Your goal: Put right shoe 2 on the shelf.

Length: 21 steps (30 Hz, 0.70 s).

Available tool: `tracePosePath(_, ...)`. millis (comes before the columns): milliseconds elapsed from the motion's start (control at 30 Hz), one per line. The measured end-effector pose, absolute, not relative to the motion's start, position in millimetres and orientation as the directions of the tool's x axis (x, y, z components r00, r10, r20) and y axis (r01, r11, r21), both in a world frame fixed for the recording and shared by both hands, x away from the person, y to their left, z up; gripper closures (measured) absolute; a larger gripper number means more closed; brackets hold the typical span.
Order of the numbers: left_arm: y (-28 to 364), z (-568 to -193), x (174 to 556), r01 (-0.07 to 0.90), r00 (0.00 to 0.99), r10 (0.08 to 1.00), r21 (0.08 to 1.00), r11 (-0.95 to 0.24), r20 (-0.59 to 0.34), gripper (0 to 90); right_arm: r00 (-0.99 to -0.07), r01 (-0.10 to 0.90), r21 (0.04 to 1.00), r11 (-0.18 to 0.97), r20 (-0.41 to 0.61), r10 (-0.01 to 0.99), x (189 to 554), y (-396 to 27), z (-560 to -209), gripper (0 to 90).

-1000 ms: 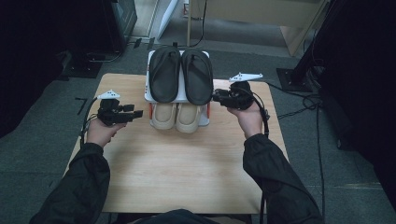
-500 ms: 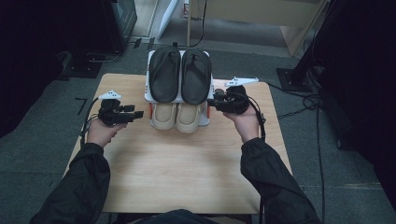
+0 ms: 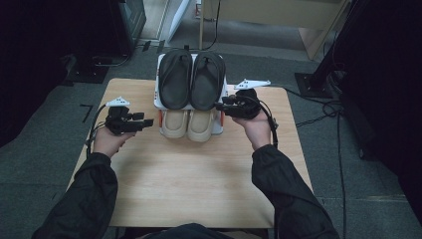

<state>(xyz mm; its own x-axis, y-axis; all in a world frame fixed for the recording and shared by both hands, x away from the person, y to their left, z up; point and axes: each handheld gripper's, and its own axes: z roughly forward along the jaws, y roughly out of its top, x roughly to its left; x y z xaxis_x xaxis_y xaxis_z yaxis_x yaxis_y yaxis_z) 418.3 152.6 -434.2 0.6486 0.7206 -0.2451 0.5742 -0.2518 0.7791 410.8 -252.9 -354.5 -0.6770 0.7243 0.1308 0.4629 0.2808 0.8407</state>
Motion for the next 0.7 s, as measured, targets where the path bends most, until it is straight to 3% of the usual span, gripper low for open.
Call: tracePosePath(700, 154, -438, 415, 0.584, 0.644, 0.722, 0.772, -0.250, -0.253, 40.0, -0.692, 0.450, 0.845, 0.288, 0.127, 0.710, 392, -272, -362, 51.6)
